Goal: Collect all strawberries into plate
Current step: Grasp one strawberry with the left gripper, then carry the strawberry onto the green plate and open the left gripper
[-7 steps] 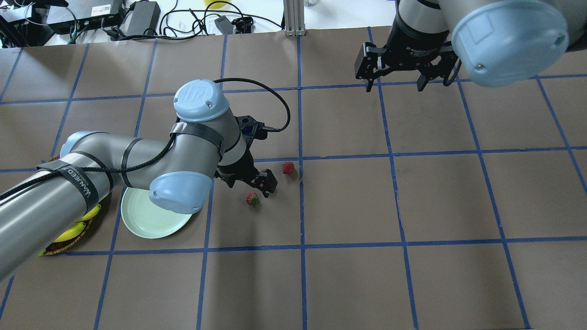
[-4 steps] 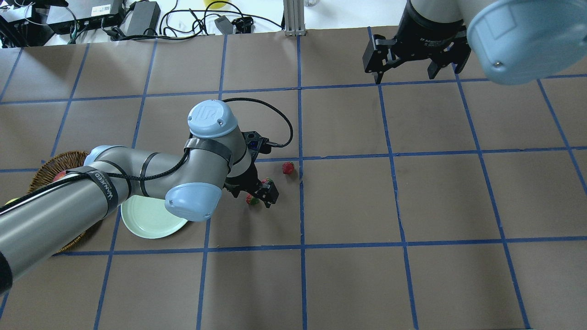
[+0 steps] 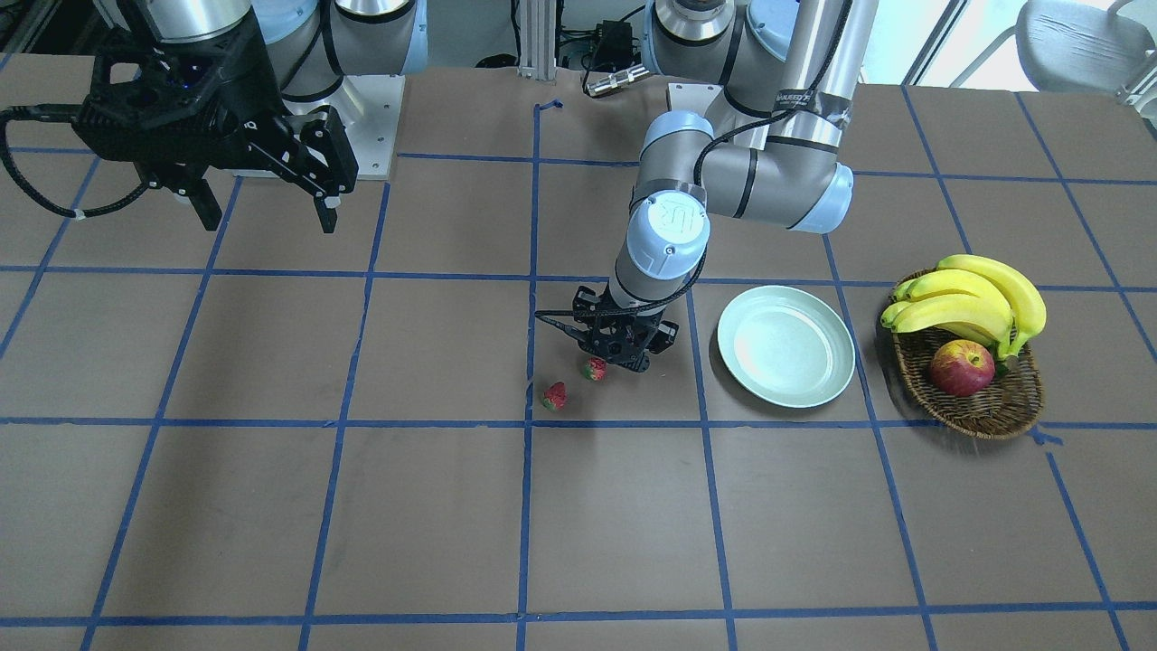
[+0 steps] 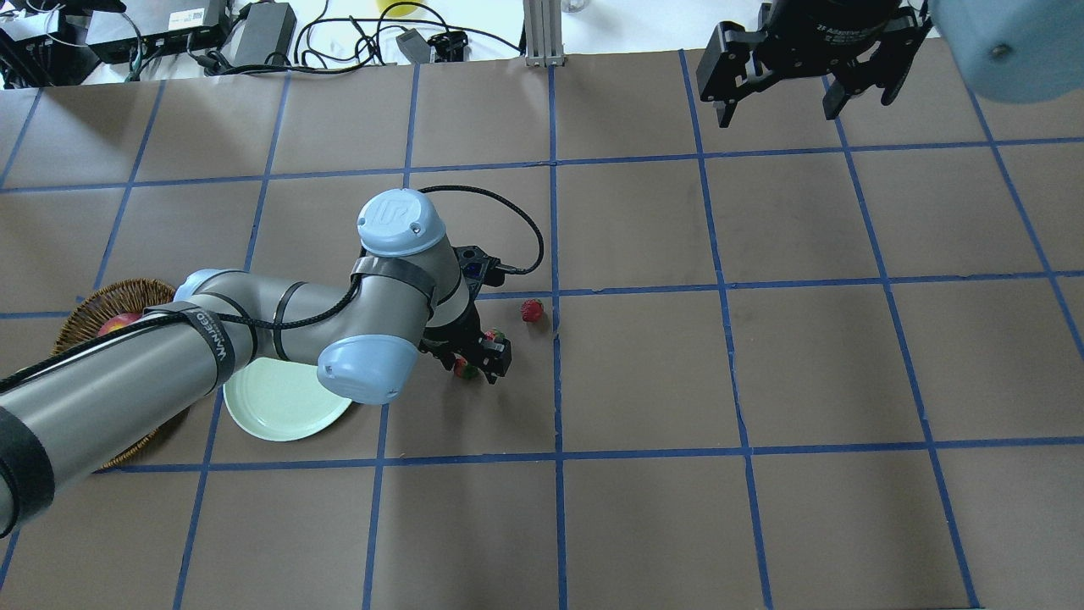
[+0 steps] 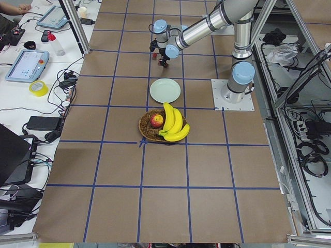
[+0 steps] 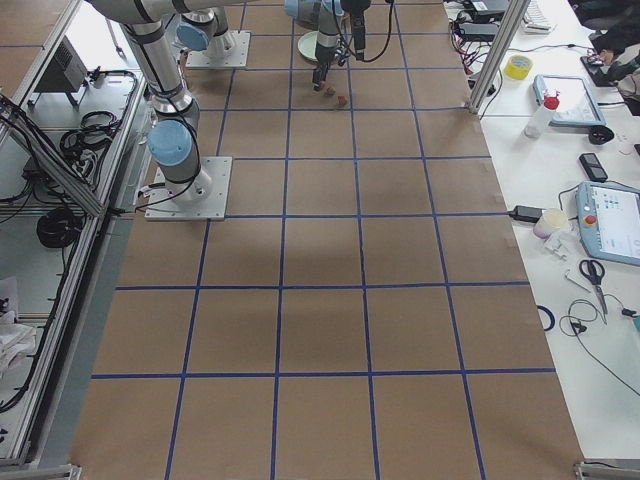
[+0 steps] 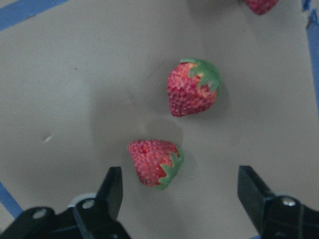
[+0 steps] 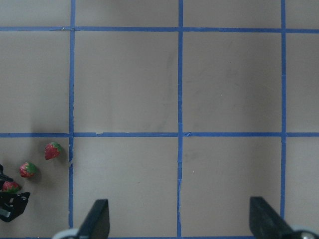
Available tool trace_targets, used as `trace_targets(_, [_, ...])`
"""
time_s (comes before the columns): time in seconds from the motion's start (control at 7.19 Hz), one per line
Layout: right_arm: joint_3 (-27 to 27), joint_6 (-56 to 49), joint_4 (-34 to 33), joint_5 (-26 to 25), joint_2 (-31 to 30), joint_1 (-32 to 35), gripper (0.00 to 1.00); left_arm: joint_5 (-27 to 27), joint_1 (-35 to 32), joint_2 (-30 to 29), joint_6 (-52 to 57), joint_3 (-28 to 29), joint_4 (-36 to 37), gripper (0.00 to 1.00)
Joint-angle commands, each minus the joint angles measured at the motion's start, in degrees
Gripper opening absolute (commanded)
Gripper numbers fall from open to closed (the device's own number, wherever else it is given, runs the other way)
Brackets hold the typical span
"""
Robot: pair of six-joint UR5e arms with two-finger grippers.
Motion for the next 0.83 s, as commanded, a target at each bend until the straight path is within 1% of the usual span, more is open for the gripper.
trace_targets(0.0, [-0.18,0.39,1.10,-0.08,-0.18,0.10,1.00,-0.09,0.00,-0.19,0.19,0.28,0.13,0.00])
trace_targets(0.42, [-0.09,1.97,1.62,-0.52,-0.18,-0.16,1.00,0.61,0.09,0.77,0.28,3.18,-0.30,0.00])
trace_targets(0.56, [0.26,1.98,1.62,-0.52,-0.70,-0.07,1.00,2.87,0.61,2.17,2.55,3.45,-1.87,0.00])
trace_targets(0.7, [0.26,1.98,1.45,-0.52,-0.71,-0.16,1.00,8.20,1.22,3.06,7.70,3.62,-4.76,0.00])
